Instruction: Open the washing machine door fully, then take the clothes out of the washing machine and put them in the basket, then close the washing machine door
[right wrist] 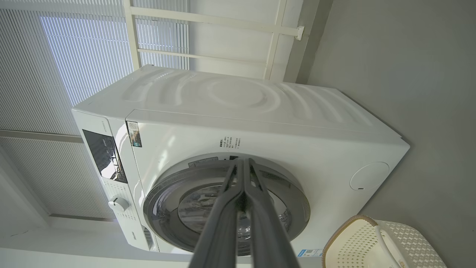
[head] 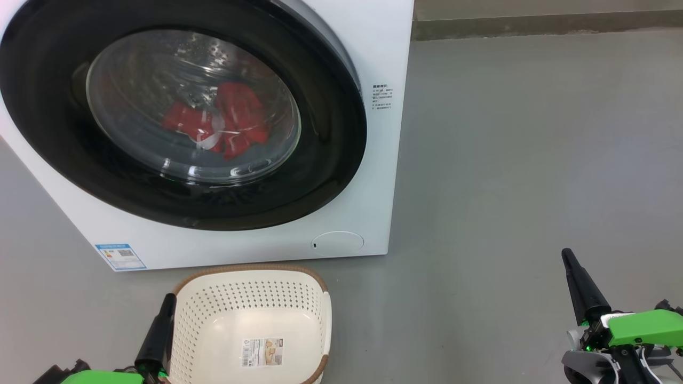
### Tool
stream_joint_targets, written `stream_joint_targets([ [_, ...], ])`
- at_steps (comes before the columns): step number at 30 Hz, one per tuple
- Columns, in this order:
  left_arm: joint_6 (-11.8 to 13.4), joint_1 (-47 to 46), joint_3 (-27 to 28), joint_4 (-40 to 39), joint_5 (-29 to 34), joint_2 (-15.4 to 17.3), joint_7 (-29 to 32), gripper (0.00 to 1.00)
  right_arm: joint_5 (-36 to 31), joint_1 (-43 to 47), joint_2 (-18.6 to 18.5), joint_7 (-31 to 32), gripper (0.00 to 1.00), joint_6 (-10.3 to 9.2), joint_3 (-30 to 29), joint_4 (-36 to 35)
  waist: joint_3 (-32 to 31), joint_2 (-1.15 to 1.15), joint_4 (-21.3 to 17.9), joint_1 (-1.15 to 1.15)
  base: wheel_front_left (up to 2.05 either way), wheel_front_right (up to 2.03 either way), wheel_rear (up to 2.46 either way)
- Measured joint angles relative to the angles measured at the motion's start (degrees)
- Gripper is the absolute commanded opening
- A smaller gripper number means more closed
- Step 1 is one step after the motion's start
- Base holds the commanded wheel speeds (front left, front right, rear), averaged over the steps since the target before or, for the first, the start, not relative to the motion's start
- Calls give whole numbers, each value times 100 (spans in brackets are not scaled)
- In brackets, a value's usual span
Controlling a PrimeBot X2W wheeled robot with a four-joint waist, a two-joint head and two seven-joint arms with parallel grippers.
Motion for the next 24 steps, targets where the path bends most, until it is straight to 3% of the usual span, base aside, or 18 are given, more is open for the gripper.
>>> stream_joint_targets([
  [3, 0, 0, 0, 0, 0, 0, 0, 0, 0, 0, 0, 0, 0, 0, 0, 0, 0, 0, 0, 0, 0, 0, 0],
  [4, 1, 15, -9, 37, -1, -5, -2, 100, 2, 9, 9, -2, 100, 1, 8, 45, 0, 0, 0, 0, 0, 0, 0],
  [9, 5, 258, -45, 313, -1, -111, -4, 100, 3, 274, 140, -9, 100, 0, 67, 349, 3, 0, 1, 0, 0, 0, 0],
  [24, 5, 291, -100, 164, 355, -88, -238, 100, -163, 293, 86, -215, 100, 0, 290, 264, 8, 0, 20, 1, 0, 0, 0],
])
